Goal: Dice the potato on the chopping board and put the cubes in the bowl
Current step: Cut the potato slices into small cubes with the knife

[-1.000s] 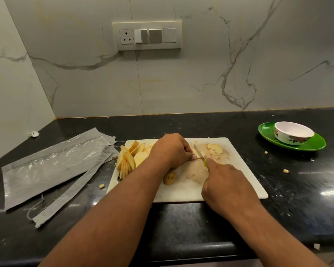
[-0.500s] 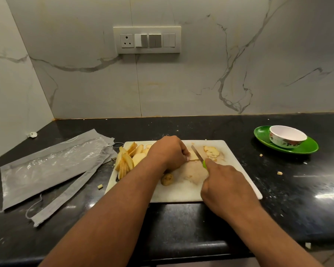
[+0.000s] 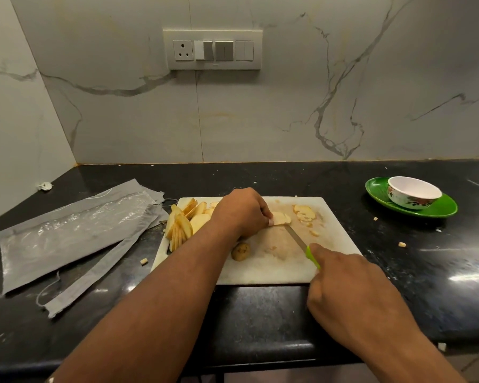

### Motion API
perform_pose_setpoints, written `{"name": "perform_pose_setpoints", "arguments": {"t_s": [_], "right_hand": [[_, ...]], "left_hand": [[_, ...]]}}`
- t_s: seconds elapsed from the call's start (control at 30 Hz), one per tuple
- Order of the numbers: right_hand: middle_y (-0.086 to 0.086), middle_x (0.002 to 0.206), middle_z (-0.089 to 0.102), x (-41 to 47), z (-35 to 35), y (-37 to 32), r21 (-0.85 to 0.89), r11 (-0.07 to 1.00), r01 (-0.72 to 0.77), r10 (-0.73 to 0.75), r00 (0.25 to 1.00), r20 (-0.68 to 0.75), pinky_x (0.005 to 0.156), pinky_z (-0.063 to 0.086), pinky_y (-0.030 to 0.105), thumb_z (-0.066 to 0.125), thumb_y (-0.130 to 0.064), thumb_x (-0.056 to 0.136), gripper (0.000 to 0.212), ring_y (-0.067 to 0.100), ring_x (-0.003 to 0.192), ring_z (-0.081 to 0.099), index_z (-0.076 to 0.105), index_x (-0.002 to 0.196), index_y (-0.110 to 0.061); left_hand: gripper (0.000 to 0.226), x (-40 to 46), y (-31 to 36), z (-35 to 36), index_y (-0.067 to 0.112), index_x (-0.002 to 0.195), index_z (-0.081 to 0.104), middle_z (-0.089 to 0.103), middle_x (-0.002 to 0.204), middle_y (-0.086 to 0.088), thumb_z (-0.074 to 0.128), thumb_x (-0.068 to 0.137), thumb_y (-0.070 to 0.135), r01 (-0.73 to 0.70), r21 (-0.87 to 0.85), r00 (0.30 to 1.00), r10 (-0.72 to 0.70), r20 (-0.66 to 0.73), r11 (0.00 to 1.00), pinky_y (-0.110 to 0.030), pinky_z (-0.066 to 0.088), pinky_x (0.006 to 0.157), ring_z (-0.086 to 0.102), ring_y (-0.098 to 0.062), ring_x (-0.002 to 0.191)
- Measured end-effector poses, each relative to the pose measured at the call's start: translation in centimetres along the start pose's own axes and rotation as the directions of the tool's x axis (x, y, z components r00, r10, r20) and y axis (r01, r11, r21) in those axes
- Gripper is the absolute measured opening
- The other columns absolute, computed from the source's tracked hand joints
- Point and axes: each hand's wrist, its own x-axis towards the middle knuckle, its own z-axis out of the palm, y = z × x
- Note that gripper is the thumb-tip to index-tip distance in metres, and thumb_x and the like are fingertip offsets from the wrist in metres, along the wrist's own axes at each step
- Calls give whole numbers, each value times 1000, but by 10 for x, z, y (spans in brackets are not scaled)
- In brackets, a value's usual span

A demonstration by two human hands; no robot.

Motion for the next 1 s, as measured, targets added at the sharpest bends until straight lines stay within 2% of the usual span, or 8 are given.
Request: {"name": "perform_pose_setpoints", "arguments": {"t_s": [0.1, 0.27, 0.43, 0.53, 0.6, 0.77, 0.9, 1.0], "right_hand": [[8, 121, 65, 23, 3, -8, 19, 1000, -19, 20, 999, -43, 81, 45, 37, 40, -20, 91, 53, 29, 103, 62, 42, 143, -28], [8, 119, 64, 58, 28, -17, 87, 996, 16, -15, 1000, -5, 75, 41, 35, 41, -20, 88, 52, 28, 100, 60, 48, 139, -25], [7, 121, 65, 37, 23, -4, 56, 998, 35, -34, 999, -19, 85, 47, 38, 39, -20, 89, 51, 29, 103, 61, 48, 139, -26], [4, 123, 64, 11, 13, 2, 20, 999, 25, -26, 999, 20, 84, 47, 37, 38, -22, 90, 55, 27, 104, 61, 40, 145, -31], [1, 125, 63, -2, 4, 4, -8, 999, 33, -33, 999, 12, 84, 46, 36, 38, -25, 91, 57, 26, 106, 60, 36, 148, -33], [7, 121, 64, 24, -3, -5, 19, 1000, 5, -4, 997, -72, 80, 47, 39, 40, -23, 92, 48, 29, 102, 61, 45, 139, -29], [8, 123, 63, 55, 16, -18, 43, 999, 13, -12, 1000, -29, 80, 46, 37, 42, -22, 90, 48, 29, 104, 61, 49, 138, -25], [8, 123, 62, 53, 24, -17, 36, 999, 28, -28, 1000, 2, 80, 46, 37, 41, -23, 93, 48, 27, 104, 61, 45, 141, -26]], "left_hand": [[17, -2, 1, 0, 27, 106, 82, 74, 109, 5, 78, 91, 34, 13, -7, 1000, -13, -11, 1000, -28, 50, 79, 60, -9, 92], [17, -4, 3, 0, 26, 107, 82, 76, 104, 5, 79, 91, 31, 29, -19, 999, -29, -16, 999, -30, 57, 84, 65, -10, 90], [14, -3, 1, 1, 27, 102, 82, 76, 99, 7, 80, 90, 32, 23, -32, 999, -24, -25, 999, -34, 60, 87, 65, -9, 88], [16, -3, 1, 1, 27, 104, 82, 76, 100, 6, 80, 90, 33, 18, -31, 1000, -19, -21, 999, -34, 59, 88, 65, -10, 90], [18, -2, 1, 0, 26, 106, 82, 76, 100, 5, 80, 90, 33, 20, -30, 1000, -21, -20, 999, -33, 59, 87, 65, -11, 91], [23, -2, 2, -1, 23, 106, 83, 76, 97, 4, 81, 88, 37, 39, -18, 999, -40, -31, 999, -29, 58, 82, 66, -13, 89], [19, -2, 1, -2, 25, 106, 83, 76, 99, 5, 79, 90, 35, 50, -1, 999, -50, -15, 999, -26, 53, 75, 64, -12, 87], [17, 0, -1, -2, 25, 104, 84, 76, 98, 6, 80, 90, 34, 48, -6, 999, -48, -17, 999, -28, 56, 77, 65, -12, 88]]}}
